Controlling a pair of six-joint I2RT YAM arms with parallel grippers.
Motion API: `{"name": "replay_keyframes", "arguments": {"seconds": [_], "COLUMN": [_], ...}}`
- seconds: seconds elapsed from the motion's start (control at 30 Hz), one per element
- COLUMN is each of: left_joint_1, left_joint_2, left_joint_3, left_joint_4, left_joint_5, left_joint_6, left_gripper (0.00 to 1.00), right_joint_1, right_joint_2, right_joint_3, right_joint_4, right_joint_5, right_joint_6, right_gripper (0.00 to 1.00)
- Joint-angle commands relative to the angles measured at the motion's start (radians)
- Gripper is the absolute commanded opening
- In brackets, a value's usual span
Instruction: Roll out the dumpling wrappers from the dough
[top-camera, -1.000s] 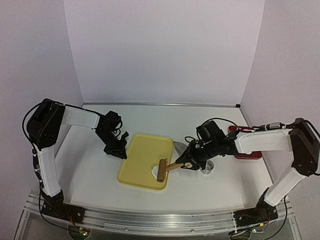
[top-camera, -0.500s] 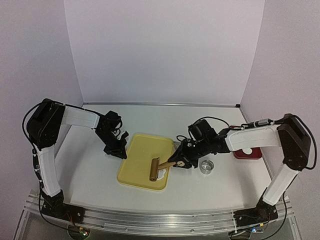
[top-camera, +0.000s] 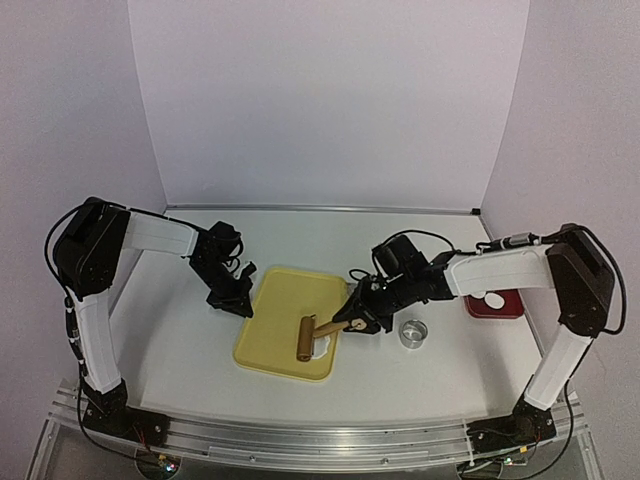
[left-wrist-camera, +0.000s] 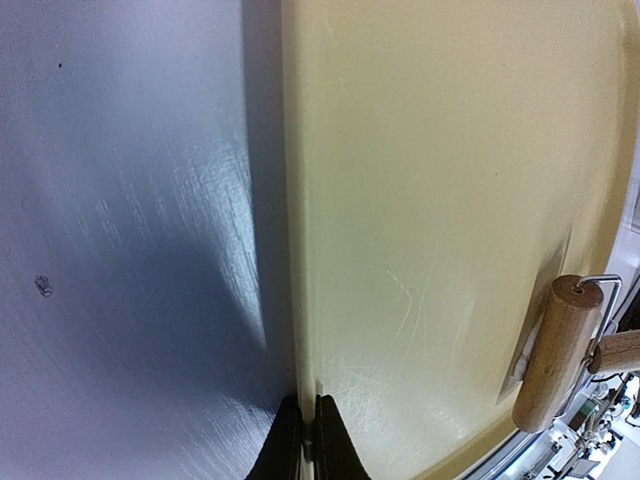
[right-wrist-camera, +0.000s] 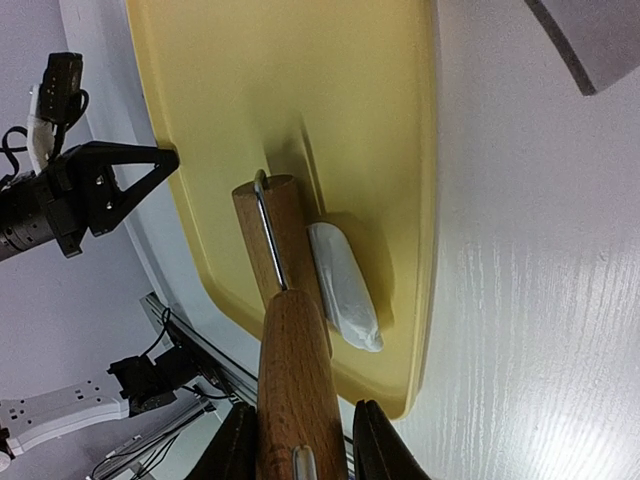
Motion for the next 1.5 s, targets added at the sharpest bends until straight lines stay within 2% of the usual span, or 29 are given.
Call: {"name": "replay_keyframes", "arguments": {"seconds": [0.0,0.1,0.17,0.4,0.7,1.0,1.3,1.47], "left_joint_1": [0.031,0.037,0.039,0.04,0.045,0.046,0.053,0.055], "left_joint_2": [0.027,0.027,0.026,0.024,0.026,0.025,0.019,0.019], "left_joint_3": [-0.026,-0.025,-0.025,-0.028,-0.027,-0.029,-0.031,-0.031], "left_joint_4": [-0.012,-0.012,-0.01,-0.01,-0.009,-0.007,-0.004,-0.003], "left_joint_5": [-0.111,-0.11,-0.109,-0.104,-0.102,-0.098,-0.102,-0.101], "left_joint_6": [0.062,0.061,0.06,0.058,0.059,0.058,0.056,0.054], "left_gripper": [0.0,0.0,0.0,0.0,0.0,0.0,0.0,0.0], "right_joint_1": [-0.012,-0.014,-0.013,-0.003,-0.009,0.011,0.0,0.006], "right_joint_2": [-0.023,-0.088,-0.077,0.108,-0.045,0.157,0.005,0.138], "right_joint_3": [-0.152,-0.234,-0.243,-0.067,-0.21,-0.041,-0.171,-0.07], "right_joint_4": [-0.395,-0.403,-0.4,-0.41,-0.469,-0.47,-0.503,-0.49], "right_joint_5": [0.248,0.247,0.241,0.238,0.262,0.251,0.264,0.248], "right_joint_6": [-0.013,0.012,0.014,-0.051,-0.028,-0.077,-0.057,-0.089], "right_gripper": [0.0,0.0,0.0,0.0,0.0,0.0,0.0,0.0]}}
